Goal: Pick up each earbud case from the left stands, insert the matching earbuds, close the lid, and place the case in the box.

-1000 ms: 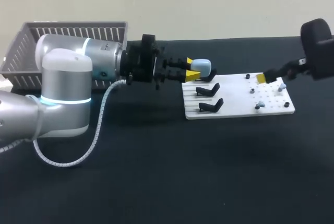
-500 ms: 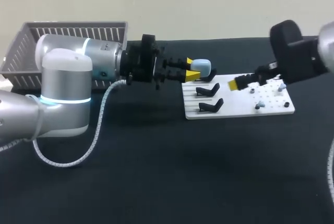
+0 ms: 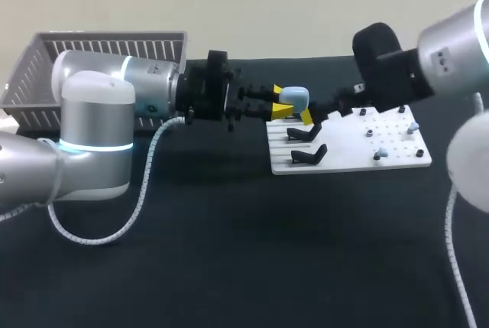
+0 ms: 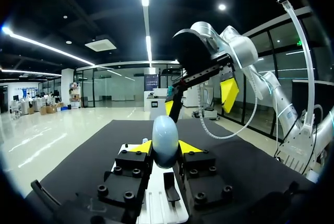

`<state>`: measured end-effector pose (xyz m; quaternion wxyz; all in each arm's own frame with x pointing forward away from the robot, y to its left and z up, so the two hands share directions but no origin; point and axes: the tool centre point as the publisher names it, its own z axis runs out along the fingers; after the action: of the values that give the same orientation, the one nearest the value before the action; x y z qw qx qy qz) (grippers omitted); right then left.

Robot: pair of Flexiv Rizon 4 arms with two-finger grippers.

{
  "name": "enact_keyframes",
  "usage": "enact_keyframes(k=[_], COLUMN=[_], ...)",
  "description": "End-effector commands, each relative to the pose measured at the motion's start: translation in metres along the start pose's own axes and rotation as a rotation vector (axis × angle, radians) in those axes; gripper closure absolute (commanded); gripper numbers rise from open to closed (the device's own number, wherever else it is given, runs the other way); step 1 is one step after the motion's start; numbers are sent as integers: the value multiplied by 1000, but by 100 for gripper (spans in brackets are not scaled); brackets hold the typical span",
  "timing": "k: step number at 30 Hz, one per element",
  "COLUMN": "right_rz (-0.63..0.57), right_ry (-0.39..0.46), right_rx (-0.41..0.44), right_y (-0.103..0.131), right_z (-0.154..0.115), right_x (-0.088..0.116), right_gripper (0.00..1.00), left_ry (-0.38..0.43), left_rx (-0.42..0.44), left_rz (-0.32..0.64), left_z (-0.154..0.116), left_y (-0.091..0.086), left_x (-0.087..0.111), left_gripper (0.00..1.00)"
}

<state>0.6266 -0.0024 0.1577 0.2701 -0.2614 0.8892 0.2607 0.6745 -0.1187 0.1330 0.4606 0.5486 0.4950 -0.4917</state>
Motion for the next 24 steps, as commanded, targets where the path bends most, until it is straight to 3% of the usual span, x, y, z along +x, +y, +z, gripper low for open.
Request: enact_keyframes(k=[1,24], right_rz=[13,41], right_ry=[15,9], right_rx=[-11,13], right_y=[-7,-21], right_z=[16,35], right_x=[-11,-25], right_gripper=[0,0], left_ry=[-4,-4], left_rx=[-4,-4], left_rz=[3,3], left_z=[0,0], left_y=[-1,-1], left_x=[1,1], left_gripper=[100,100])
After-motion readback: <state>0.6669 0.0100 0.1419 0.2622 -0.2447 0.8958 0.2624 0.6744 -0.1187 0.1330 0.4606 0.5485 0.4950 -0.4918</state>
